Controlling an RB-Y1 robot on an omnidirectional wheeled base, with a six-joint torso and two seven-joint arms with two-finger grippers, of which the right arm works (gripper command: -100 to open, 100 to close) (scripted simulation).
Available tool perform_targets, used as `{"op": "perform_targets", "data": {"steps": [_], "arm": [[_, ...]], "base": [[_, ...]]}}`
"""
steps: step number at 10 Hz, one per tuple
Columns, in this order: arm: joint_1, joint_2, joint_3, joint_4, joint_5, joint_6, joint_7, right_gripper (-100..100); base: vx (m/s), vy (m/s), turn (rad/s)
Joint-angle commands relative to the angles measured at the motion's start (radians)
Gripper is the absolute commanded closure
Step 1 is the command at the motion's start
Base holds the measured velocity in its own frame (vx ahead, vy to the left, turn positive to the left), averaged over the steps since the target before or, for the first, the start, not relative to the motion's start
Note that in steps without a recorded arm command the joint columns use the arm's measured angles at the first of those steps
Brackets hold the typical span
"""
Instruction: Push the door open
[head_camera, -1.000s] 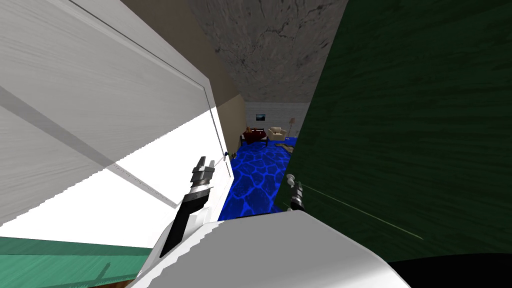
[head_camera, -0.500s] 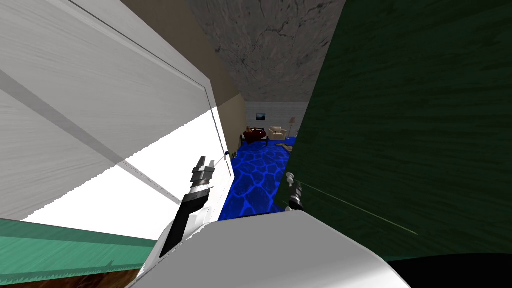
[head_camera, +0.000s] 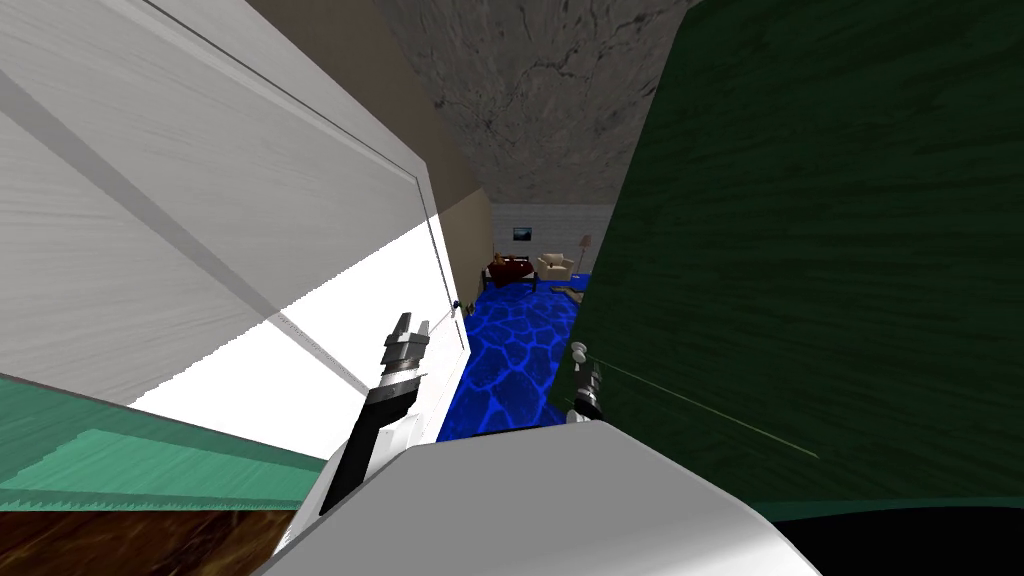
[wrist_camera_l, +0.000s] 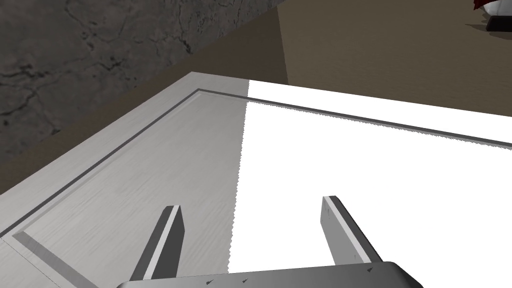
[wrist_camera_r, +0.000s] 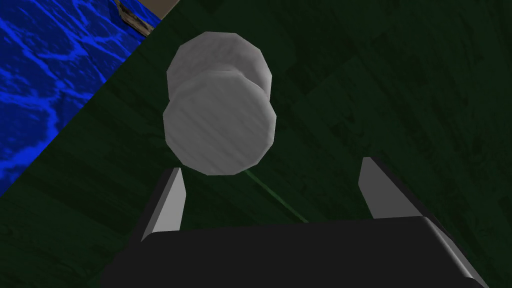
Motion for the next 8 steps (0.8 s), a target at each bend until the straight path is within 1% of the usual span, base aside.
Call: {"op": "perform_targets", "data": {"steps": [1, 2, 3, 4, 5, 6, 7, 8], "arm": [[-0.003, 0.002, 0.005, -0.001, -0.008, 0.002, -0.037, -100], [-0.006, 0.005, 0.014, -0.006, -0.023, 0.004, -0.071, -100], [-0.006, 0.005, 0.014, -0.006, -0.023, 0.004, -0.078, -100], [-0.009, 0.009, 0.022, -0.012, -0.037, 0.007, -0.118, -100], [-0.012, 0.013, 0.031, -0.018, -0.051, 0.010, -0.145, -100], [-0.012, 0.013, 0.031, -0.018, -0.051, 0.010, -0.161, -100], [-0.014, 0.017, 0.039, -0.023, -0.066, 0.013, -0.197, -100], [-0.014, 0.017, 0.039, -0.023, -0.066, 0.013, -0.202, -100]], "base": [[-0.059, 0.013, 0.007], [-0.053, 0.020, 0.009], [-0.038, 0.014, 0.005], [-0.041, 0.017, 0.013], [-0.070, 0.023, 0.017], [-0.056, 0.012, 0.004], [-0.055, 0.009, 0.013], [-0.039, 0.007, 0.006]]}}
